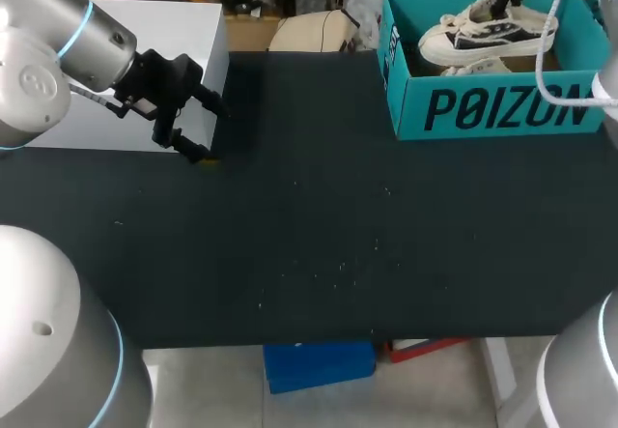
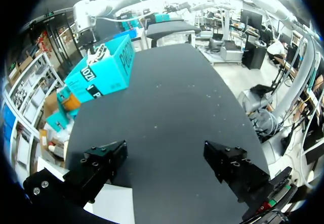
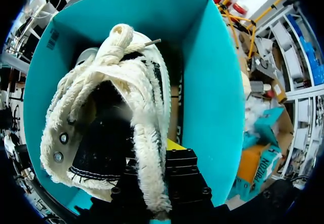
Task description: Take the shoe out of the shoebox, open the shoe tongue, remove and reinsert the insole, then place the shoe into the shoebox
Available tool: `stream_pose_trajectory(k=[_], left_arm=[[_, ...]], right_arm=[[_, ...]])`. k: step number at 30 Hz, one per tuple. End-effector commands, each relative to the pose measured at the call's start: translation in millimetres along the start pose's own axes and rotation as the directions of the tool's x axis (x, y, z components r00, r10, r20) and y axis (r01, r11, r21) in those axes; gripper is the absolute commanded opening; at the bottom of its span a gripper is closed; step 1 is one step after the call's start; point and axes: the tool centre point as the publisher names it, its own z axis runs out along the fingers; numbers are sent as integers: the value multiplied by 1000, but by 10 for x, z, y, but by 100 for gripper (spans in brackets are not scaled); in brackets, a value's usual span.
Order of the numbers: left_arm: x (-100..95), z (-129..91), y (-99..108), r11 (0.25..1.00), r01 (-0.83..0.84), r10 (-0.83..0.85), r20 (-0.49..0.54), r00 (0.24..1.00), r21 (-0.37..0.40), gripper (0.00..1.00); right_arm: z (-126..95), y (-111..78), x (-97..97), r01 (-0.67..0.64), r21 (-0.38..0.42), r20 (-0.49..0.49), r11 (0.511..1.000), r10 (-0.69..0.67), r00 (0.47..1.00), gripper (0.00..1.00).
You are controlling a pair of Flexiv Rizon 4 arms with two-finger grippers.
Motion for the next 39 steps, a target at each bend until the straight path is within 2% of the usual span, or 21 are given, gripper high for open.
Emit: stream_pose_trajectory(k=[1,8,9,10,11,12,14,23,24,25,27,32,36,39], left_arm=[[4,15,3,1000,-1,1,3,1000,-2,100],[4,15,3,1000,-1,1,3,1000,-2,100],[4,15,3,1000,-1,1,3,1000,-2,100],[4,15,3,1000,-1,1,3,1000,-2,100],[4,15,3,1000,-1,1,3,1000,-2,100],[4,15,3,1000,-1,1,3,1000,-2,100],[4,15,3,1000,-1,1,3,1000,-2,100],[4,15,3,1000,-1,1,3,1000,-2,100],[4,15,3,1000,-1,1,3,1000,-2,100],[4,15,3,1000,-1,1,3,1000,-2,100],[4,15,3,1000,-1,1,3,1000,-2,100],[4,15,3,1000,-1,1,3,1000,-2,100],[4,15,3,1000,-1,1,3,1000,-2,100],[4,15,3,1000,-1,1,3,1000,-2,100]], right_arm=[[249,-4,-146,-1,-4,-42,1000,1,999,0],[422,-3,-158,-10,10,-51,1000,10,999,0],[430,-1,-159,-11,11,-51,1000,11,999,3],[437,3,-160,-10,11,-51,1000,11,999,28],[439,5,-161,-13,19,-45,1000,14,999,71],[437,8,-163,-18,19,-41,1000,19,999,89],[389,12,-165,-21,20,-37,1000,21,999,100],[-21,24,-18,-41,38,-25,998,41,999,100],[-94,35,9,-39,40,-19,998,39,999,92],[-187,43,34,-41,52,-2,998,41,999,47],[-324,59,73,-43,60,12,997,42,999,39],[-698,153,234,-36,97,55,995,31,998,38],[-906,297,425,-40,112,94,993,29,995,45],[-992,409,594,-58,112,105,992,46,993,45]])
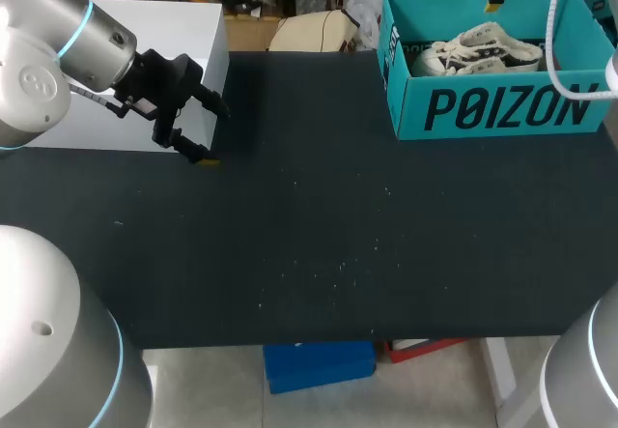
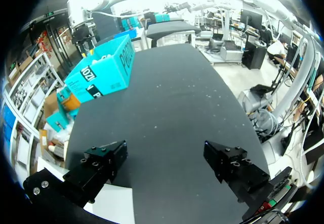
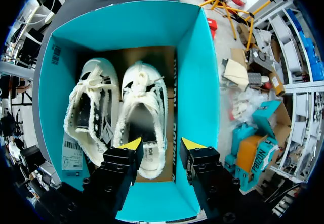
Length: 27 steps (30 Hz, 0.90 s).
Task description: Take the shoe out of the shoebox, open the shoe tongue, remove and reinsert the insole, then place the shoe into the shoebox
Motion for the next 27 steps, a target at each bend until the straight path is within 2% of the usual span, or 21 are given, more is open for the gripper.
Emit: stream_pose_trajectory(k=[1,9,19,22,27], left_arm=[[4,15,3,1000,-1,1,3,1000,-2,100],[4,15,3,1000,-1,1,3,1000,-2,100],[4,15,3,1000,-1,1,3,1000,-2,100],[4,15,3,1000,-1,1,3,1000,-2,100],[4,15,3,1000,-1,1,3,1000,-2,100]], right_arm=[[-502,140,676,-24,21,106,999,21,994,45],[-695,615,1366,-113,33,121,993,108,987,44],[-684,1185,2146,-197,7,132,980,194,972,47],[-671,1343,2354,-231,-42,196,972,235,952,49],[-591,1593,2623,-256,-76,265,964,267,927,48]])
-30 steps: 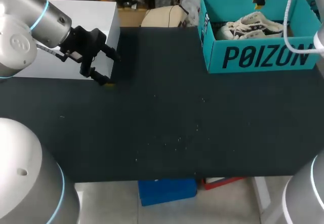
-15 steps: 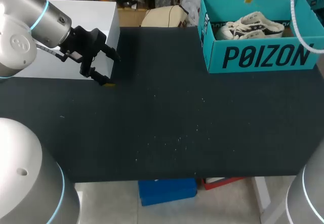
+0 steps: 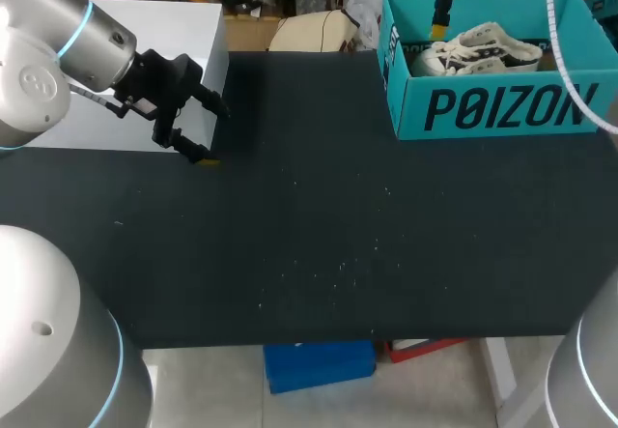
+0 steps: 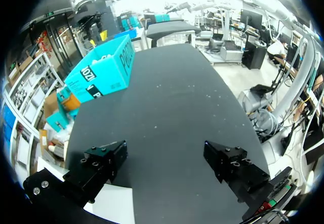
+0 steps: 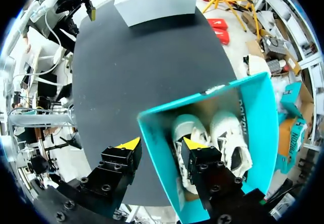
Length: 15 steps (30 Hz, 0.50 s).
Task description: Take the shoe out of the shoebox, open the shoe tongue, remove and reinsert the insole, then place the shoe into the shoebox
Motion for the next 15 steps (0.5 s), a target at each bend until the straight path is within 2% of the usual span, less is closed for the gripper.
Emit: stream_pose_trajectory(k=[1,6,7,8,10,15], left_arm=[[3,15,3,1000,-1,1,3,1000,-2,100],[3,15,3,1000,-1,1,3,1000,-2,100],[3,15,3,1000,-1,1,3,1000,-2,100],[3,15,3,1000,-1,1,3,1000,-2,100],[3,15,3,1000,-1,1,3,1000,-2,100],[3,15,3,1000,-1,1,3,1000,-2,100]], right_arm=[[212,35,857,7,-39,478,999,13,878,48],[370,129,1042,3,-30,479,1000,11,878,49],[390,143,1071,9,-10,476,1000,-3,879,57],[412,151,1096,3,7,452,1000,-6,892,100],[442,140,1132,-6,24,417,1000,-4,909,100],[442,140,1132,-6,24,417,1000,-4,909,100]])
